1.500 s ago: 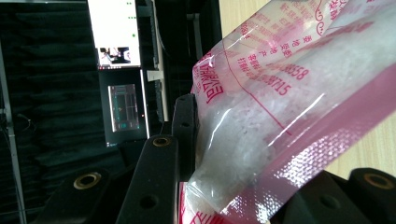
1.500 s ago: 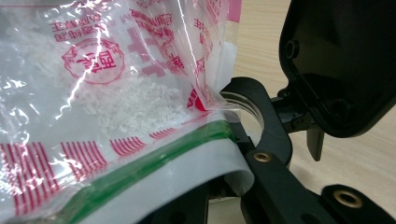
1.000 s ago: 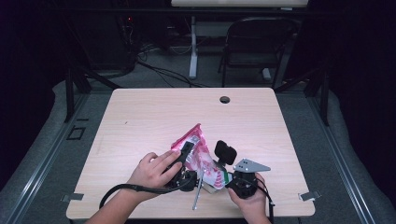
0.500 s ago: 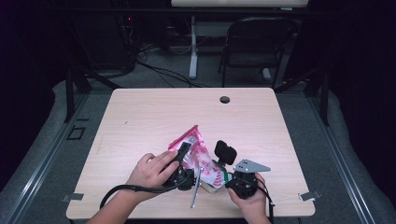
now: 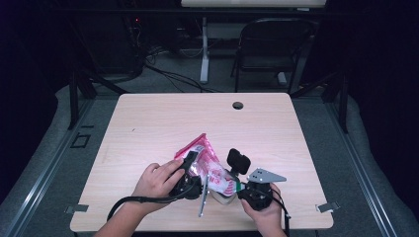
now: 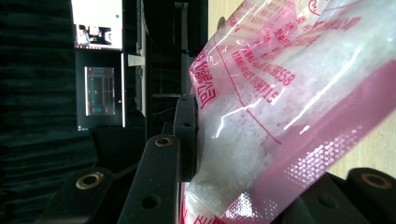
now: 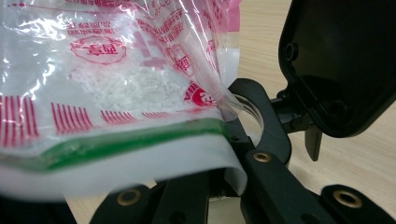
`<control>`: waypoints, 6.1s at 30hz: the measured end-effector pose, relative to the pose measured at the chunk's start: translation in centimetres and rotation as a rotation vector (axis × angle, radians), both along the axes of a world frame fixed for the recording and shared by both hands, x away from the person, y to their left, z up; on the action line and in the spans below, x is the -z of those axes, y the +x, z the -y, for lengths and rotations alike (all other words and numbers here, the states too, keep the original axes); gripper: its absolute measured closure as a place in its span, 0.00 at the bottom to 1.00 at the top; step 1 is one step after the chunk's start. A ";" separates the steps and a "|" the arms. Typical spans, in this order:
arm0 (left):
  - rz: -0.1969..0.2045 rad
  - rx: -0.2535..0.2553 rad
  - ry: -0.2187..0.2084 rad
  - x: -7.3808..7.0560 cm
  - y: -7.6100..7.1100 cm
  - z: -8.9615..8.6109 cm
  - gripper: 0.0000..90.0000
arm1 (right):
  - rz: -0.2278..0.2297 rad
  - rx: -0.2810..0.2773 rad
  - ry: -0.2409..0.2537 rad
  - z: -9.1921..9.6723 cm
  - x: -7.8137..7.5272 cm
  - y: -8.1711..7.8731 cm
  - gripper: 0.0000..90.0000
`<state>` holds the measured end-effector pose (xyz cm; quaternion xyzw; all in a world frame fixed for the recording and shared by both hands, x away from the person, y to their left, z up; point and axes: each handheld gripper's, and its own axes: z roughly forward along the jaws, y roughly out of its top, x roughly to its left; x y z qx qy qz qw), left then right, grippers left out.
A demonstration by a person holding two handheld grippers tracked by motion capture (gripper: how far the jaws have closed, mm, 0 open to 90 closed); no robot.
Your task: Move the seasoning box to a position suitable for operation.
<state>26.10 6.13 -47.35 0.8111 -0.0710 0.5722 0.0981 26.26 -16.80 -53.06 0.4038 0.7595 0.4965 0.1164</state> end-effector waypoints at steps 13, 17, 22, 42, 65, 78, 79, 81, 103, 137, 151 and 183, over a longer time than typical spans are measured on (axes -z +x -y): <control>-0.022 -0.006 -0.042 -0.1 0.2 -0.3 0.84 | 0.016 0.004 0.019 0.1 -0.4 -0.2 1.00; -0.037 -0.013 -0.049 0.2 0.4 -0.5 0.84 | 0.019 0.002 0.015 0.2 -0.5 -0.2 1.00; -0.059 -0.016 -0.074 0.5 0.6 -0.8 0.84 | 0.021 0.007 0.021 0.3 -0.7 -0.3 1.00; -0.156 -0.037 -0.171 1.7 1.6 -1.8 0.84 | 0.032 0.003 0.009 0.0 -0.9 -0.2 1.00; -0.271 -0.059 -0.271 3.4 2.5 -2.9 0.85 | 0.034 0.003 0.009 -0.4 -0.9 0.1 1.00; -0.368 -0.063 -0.338 4.5 3.1 -3.3 0.85 | 0.042 -0.002 0.007 -0.5 -1.0 0.2 1.00; -0.377 -0.064 -0.343 4.5 3.2 -3.3 0.85 | 0.042 -0.002 0.008 -0.5 -1.0 0.2 1.00; -0.375 -0.065 -0.340 4.6 3.2 -3.3 0.85 | 0.041 -0.003 0.008 -0.5 -1.1 0.2 1.00; -0.545 -0.076 -0.471 5.9 4.4 -4.1 0.84 | 0.058 -0.012 0.024 -0.8 -1.5 0.5 1.00; -0.722 -0.109 -0.577 7.9 5.7 -4.4 0.84 | 0.082 -0.039 0.049 -1.2 -2.1 0.8 0.98; -0.781 -0.117 -0.635 8.2 6.3 -5.0 0.85 | 0.082 -0.046 0.067 -1.0 -2.1 0.9 0.90; -0.897 -0.170 -0.809 8.7 7.8 -6.7 0.85 | 0.092 -0.046 0.083 -0.9 -2.3 0.8 0.81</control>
